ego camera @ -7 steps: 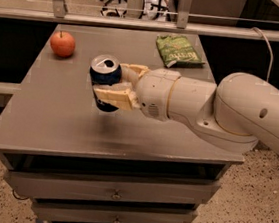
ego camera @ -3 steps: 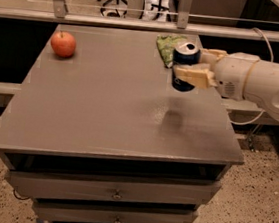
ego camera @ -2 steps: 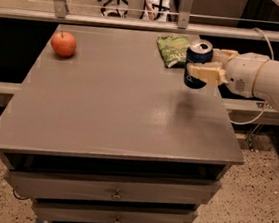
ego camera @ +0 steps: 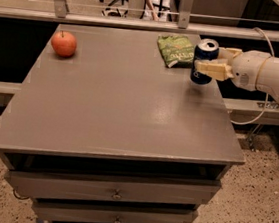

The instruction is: Move pepsi can near green jalapeno chip bag

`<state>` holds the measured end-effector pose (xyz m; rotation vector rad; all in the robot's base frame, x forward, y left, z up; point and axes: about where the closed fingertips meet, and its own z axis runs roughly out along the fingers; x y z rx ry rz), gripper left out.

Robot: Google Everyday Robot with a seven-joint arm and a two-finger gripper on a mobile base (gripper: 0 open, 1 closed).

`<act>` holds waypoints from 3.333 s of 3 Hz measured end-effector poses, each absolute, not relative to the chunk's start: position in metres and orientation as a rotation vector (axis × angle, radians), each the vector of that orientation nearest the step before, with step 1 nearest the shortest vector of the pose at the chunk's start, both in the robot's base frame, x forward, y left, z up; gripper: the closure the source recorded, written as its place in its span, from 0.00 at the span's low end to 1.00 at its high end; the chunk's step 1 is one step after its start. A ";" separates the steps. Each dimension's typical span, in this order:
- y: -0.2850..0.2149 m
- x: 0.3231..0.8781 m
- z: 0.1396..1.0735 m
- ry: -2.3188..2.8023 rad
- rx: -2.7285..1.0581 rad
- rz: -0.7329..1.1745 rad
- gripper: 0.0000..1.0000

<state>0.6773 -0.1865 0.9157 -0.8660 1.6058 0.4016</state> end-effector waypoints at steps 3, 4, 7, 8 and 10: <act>-0.182 0.721 0.890 1.597 -0.890 0.497 1.00; -0.187 0.729 0.895 1.586 -0.899 0.491 1.00; -0.212 0.726 0.901 1.600 -0.865 0.447 0.35; -0.218 0.717 0.905 1.599 -0.855 0.433 0.13; -0.217 0.699 0.911 1.588 -0.852 0.435 0.00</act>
Offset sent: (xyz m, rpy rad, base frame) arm 0.0474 0.0003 -0.0350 0.0524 0.0540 0.0700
